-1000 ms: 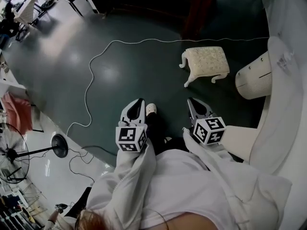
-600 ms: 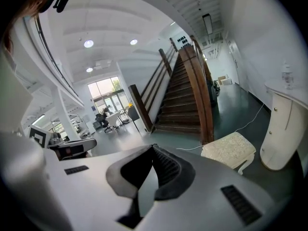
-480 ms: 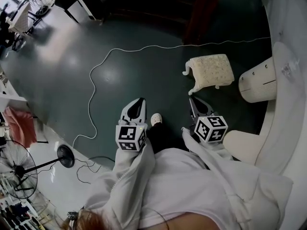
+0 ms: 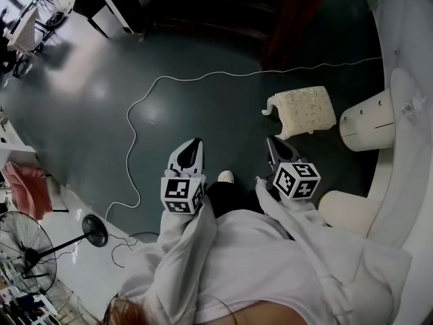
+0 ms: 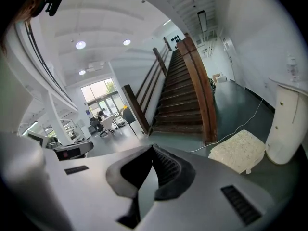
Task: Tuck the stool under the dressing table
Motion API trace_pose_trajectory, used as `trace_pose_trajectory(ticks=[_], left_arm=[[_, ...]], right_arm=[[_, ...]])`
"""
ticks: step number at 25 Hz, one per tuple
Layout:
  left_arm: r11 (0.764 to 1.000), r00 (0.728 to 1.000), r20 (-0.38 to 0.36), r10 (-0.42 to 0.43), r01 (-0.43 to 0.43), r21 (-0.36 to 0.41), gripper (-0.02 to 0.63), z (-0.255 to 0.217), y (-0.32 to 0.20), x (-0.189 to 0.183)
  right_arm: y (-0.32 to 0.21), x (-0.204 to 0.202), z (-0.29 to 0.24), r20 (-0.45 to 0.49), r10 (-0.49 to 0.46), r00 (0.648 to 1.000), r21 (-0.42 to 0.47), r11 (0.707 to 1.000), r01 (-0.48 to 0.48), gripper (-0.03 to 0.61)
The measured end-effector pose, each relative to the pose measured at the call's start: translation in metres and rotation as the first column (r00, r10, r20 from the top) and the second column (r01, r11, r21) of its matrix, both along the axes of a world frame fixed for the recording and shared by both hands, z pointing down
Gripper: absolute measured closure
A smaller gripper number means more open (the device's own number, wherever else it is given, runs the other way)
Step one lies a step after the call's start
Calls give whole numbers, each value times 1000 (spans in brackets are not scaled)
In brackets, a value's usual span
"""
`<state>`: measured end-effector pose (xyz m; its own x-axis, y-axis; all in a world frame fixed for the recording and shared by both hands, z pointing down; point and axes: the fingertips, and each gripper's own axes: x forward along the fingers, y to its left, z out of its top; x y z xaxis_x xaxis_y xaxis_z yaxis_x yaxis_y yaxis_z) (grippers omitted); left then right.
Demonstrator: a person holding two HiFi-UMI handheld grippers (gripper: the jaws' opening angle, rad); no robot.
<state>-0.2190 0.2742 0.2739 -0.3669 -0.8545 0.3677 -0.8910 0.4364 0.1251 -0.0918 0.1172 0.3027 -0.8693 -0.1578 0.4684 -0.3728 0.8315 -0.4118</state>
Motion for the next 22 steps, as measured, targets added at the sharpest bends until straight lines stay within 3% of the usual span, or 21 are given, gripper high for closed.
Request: trace_pose_trajectory(ticks=[11, 18, 22], left_arm=[[1000, 999, -26, 20, -21, -8, 591, 14, -3, -17], [998, 997, -42, 57, -58, -9, 591, 19, -30, -28], [993, 992, -35, 119, -120, -20, 591, 20, -63, -36]], right_arm=[[-4, -18, 8, -22, 42, 999, -7, 999, -42, 528], [-22, -19, 12, -40, 82, 996, -14, 996, -83, 528], [-46, -20, 17, -51, 132, 990, -28, 991, -134, 528]])
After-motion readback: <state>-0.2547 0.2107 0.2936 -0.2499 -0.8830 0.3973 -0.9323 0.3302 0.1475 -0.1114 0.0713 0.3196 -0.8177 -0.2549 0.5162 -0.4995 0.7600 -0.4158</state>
